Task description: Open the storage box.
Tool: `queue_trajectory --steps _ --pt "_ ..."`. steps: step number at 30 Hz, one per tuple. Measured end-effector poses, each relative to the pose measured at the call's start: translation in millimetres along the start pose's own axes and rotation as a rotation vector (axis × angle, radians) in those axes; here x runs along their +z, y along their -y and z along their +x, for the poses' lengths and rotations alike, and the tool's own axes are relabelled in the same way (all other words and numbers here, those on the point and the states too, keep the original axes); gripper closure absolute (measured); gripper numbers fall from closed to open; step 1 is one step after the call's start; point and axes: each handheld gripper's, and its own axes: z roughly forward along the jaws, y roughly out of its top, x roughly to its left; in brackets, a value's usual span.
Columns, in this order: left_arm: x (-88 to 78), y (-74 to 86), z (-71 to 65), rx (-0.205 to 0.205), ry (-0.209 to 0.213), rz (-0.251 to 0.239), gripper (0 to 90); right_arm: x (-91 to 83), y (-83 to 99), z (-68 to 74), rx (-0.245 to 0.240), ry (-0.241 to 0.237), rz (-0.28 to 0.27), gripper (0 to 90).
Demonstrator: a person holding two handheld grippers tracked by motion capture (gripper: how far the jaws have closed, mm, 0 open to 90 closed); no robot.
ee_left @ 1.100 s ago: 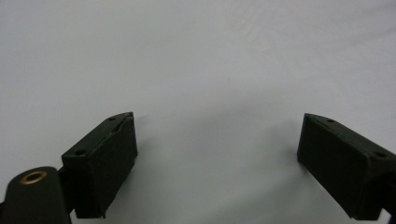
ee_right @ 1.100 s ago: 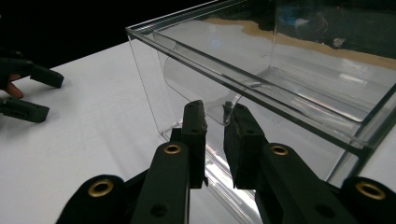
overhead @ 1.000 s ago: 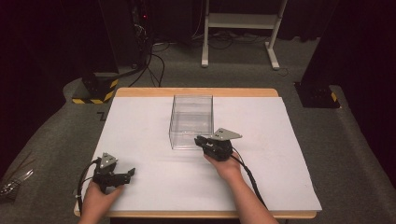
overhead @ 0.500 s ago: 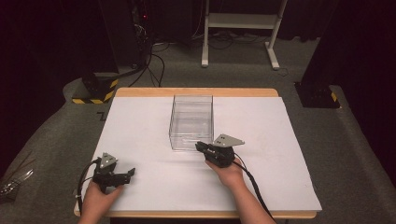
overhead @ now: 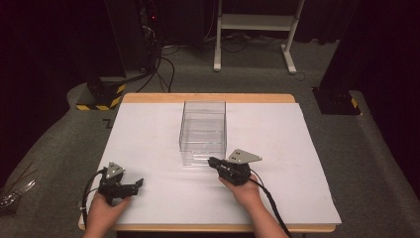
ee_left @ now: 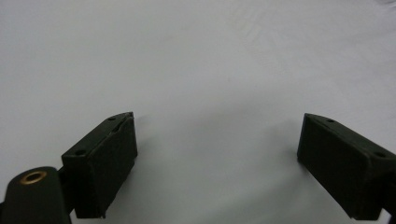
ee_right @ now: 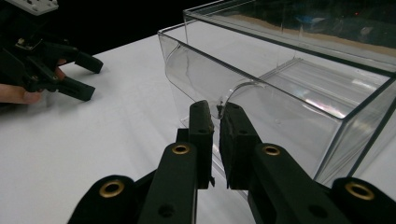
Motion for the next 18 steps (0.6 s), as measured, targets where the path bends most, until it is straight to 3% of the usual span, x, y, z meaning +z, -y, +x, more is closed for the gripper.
queue_trajectory --steps 18 --pt "0.0 0.0 -0.1 0.0 0.0 0.0 12.1 -17.6 8.3 19.4 -0.006 -0.014 0.01 85.5"
